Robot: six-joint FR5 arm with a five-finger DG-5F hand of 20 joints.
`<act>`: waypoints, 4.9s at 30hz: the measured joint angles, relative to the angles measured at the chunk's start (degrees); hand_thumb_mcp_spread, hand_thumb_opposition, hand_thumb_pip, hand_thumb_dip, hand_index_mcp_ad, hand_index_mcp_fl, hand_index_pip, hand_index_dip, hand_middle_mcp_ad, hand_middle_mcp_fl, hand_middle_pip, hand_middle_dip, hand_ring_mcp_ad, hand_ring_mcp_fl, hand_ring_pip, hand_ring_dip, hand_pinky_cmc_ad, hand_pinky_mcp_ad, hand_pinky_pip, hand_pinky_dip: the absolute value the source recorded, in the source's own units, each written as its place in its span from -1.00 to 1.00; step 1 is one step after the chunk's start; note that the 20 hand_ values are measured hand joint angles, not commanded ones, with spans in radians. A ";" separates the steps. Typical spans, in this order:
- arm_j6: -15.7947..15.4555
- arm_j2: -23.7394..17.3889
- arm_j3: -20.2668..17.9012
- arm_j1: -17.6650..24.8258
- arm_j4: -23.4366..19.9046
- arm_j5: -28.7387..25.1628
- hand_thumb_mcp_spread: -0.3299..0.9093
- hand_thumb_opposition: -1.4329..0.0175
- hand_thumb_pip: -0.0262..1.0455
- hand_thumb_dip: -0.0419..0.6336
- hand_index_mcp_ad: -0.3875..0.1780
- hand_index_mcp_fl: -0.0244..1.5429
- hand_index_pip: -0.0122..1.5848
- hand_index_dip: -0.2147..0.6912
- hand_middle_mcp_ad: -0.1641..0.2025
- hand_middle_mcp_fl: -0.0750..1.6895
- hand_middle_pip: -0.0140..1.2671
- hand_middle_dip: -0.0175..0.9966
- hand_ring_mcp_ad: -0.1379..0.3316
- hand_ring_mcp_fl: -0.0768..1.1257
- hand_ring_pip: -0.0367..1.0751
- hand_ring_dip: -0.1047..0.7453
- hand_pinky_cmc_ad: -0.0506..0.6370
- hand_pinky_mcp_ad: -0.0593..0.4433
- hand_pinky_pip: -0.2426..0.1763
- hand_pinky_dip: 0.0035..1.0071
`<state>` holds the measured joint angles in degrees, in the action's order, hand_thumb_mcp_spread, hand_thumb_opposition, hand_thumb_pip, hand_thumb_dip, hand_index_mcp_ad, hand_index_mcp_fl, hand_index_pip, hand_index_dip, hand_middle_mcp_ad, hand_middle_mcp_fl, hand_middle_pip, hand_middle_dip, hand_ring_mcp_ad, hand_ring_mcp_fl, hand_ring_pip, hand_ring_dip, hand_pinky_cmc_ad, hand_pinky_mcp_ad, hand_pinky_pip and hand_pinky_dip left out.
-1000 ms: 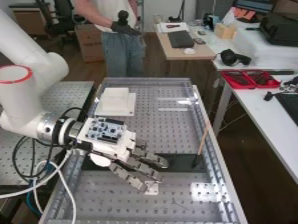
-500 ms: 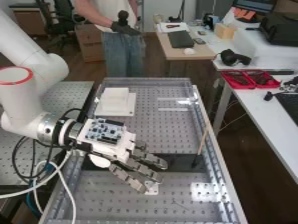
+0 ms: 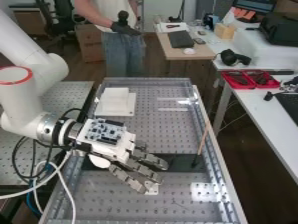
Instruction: Grab the bearing and place it in the white container
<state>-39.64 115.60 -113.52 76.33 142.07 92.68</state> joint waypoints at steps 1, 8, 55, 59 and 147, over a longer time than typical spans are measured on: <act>-0.01 0.01 0.03 -0.02 0.05 0.02 0.10 -0.22 0.41 0.10 0.12 -0.96 0.87 -0.15 0.14 -0.91 -0.77 -0.66 0.34 -0.88 -0.77 -0.59 0.24 0.49 -0.28 -0.45; -0.26 0.23 -0.06 -0.14 0.00 0.06 0.09 -0.22 0.41 0.06 0.12 -0.96 0.85 -0.15 0.14 -0.91 -0.77 -0.65 0.34 -0.88 -0.77 -0.59 0.25 0.49 -0.28 -0.44; -1.67 1.32 -3.06 1.03 -7.67 -1.97 0.09 -0.22 0.41 0.06 0.12 -0.97 0.90 -0.25 0.14 -0.91 -0.77 -0.66 0.29 -0.88 -0.77 -0.59 0.24 0.49 -0.28 -0.42; -1.40 1.38 -3.21 0.90 -7.82 -2.09 0.09 -0.22 0.41 0.06 0.12 -0.97 0.90 -0.25 0.14 -0.91 -0.77 -0.66 0.27 -0.88 -0.77 -0.59 0.25 0.47 -0.28 -0.40; -2.65 -19.39 -9.30 8.98 -0.83 5.65 0.08 -0.21 0.20 -0.02 0.23 -0.51 0.86 -0.45 0.09 -0.80 -0.77 -0.66 0.14 -0.87 -0.76 -0.58 0.17 0.40 -0.13 -0.38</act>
<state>-42.29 96.21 -122.82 85.32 141.24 98.33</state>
